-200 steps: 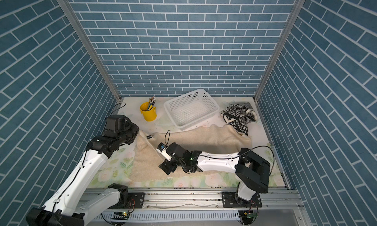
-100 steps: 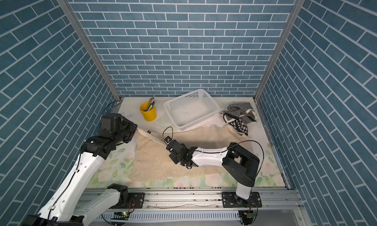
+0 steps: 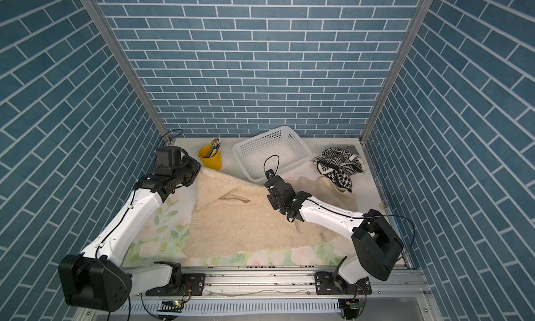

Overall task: Roll up the scarf and place it into the basket
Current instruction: Adjust the scarf at the center of the board.

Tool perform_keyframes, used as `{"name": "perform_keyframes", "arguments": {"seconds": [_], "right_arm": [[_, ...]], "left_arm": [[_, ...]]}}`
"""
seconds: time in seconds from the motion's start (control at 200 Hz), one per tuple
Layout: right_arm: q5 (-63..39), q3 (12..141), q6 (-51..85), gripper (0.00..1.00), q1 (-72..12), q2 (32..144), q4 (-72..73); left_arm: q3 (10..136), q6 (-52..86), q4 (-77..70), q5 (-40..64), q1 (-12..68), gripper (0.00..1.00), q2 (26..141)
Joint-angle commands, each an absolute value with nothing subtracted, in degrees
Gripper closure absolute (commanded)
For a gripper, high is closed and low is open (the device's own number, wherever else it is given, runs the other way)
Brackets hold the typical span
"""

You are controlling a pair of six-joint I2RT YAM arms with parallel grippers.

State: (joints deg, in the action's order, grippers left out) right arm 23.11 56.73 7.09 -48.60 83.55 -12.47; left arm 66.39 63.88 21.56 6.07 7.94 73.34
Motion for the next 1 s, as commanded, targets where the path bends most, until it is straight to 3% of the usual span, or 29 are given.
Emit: {"name": "perform_keyframes", "arguments": {"seconds": [0.0, 0.105, 0.235, 0.515, 0.615, 0.85, 0.995], "right_arm": [[26.7, 60.5, 1.9, 1.0, -47.0, 78.7, -14.7], [23.5, 60.8, 1.8, 1.0, -47.2, 75.1, -16.0], [16.0, 56.9, 2.4, 1.0, -49.1, 70.0, -17.9], [-3.0, 49.9, 4.5, 1.0, -61.9, 65.5, -27.9], [-4.0, 49.6, 5.7, 1.0, -65.2, 67.2, -29.3], [-8.1, 52.4, 4.7, 1.0, -66.1, 70.6, -32.8], [-10.5, 53.6, 4.1, 1.0, -67.6, 72.5, -35.2]], "left_arm": [[72.1, 60.6, 18.4, 7.7, 7.5, 1.0, 73.5], [70.8, 59.9, 21.6, 5.6, 7.6, 1.0, 69.3], [60.1, 60.7, 26.3, -0.1, 7.5, 1.0, 57.7], [34.1, 67.0, 35.6, -2.2, 7.5, 1.0, 38.9], [27.1, 69.4, 34.7, -1.5, 7.5, 1.0, 36.9], [25.1, 69.9, 38.6, -2.6, 7.3, 1.0, 41.5], [25.7, 74.4, 49.2, -7.2, 7.3, 1.0, 34.3]]}}
